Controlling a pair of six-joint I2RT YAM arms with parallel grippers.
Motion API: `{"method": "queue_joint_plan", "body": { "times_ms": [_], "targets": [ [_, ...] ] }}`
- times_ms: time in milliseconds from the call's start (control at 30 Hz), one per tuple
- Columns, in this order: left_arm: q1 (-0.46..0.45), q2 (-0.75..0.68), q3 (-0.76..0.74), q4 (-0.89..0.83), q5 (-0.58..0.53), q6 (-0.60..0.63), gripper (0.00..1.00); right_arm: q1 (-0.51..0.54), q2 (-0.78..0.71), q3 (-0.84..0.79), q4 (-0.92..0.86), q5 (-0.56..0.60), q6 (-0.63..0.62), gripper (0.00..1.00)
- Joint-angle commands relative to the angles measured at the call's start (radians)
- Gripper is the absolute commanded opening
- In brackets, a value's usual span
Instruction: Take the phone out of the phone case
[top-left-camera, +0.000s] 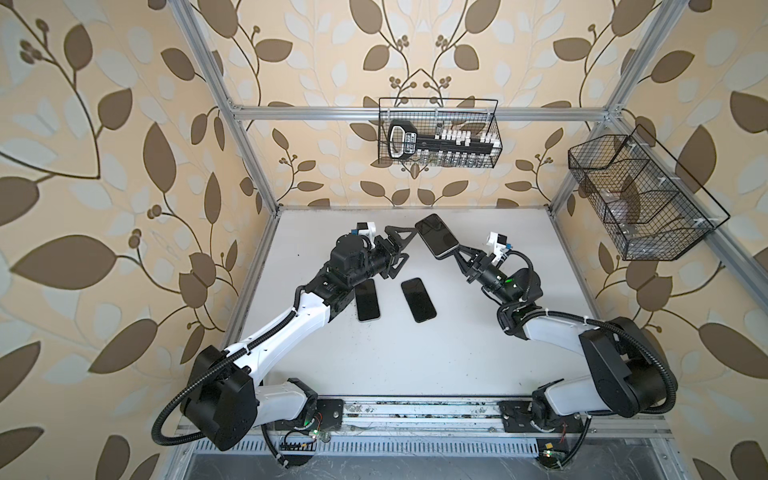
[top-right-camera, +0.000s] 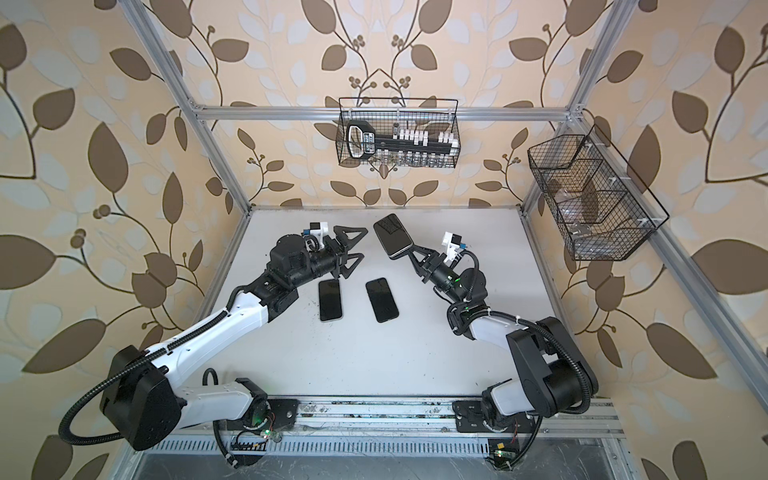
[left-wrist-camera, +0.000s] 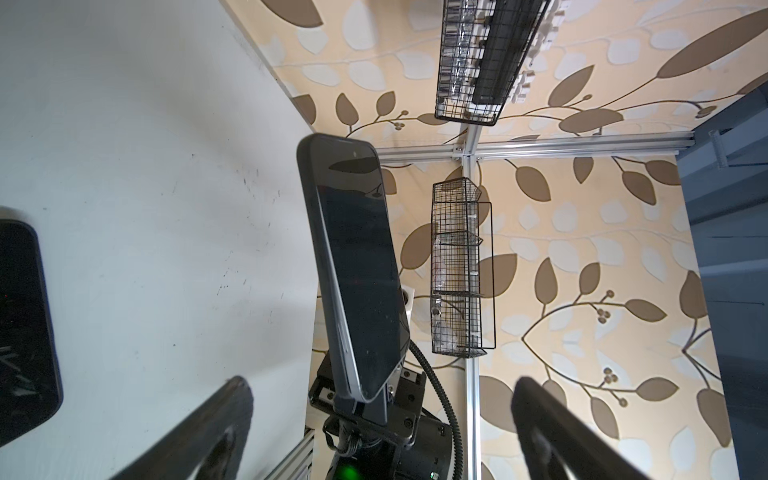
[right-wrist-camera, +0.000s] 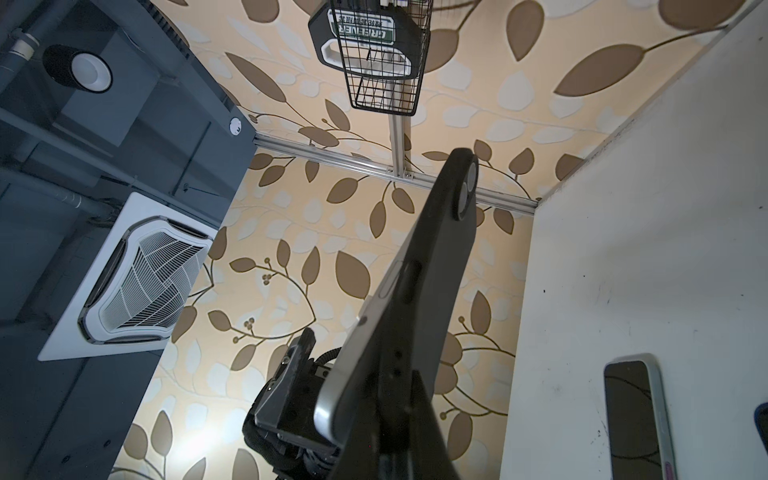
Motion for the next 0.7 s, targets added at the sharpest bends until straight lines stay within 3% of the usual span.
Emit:
{"method": "queue_joint_plan", "body": {
  "times_ms": [0, 667],
  "targets": [
    [-0.032, -0.032, 0.055, -0.033, -0.027, -0.019, 0.99, 0.019, 0.004, -0.004, 0.114, 0.074, -0.017, 0.03],
    [-0.117, 0.005, 0.059, 0.071, -0.100, -0.104, 0.99, 0.139, 0.039, -0.042, 0.191, 0.317, -0.103, 0.03]
  ]
}}
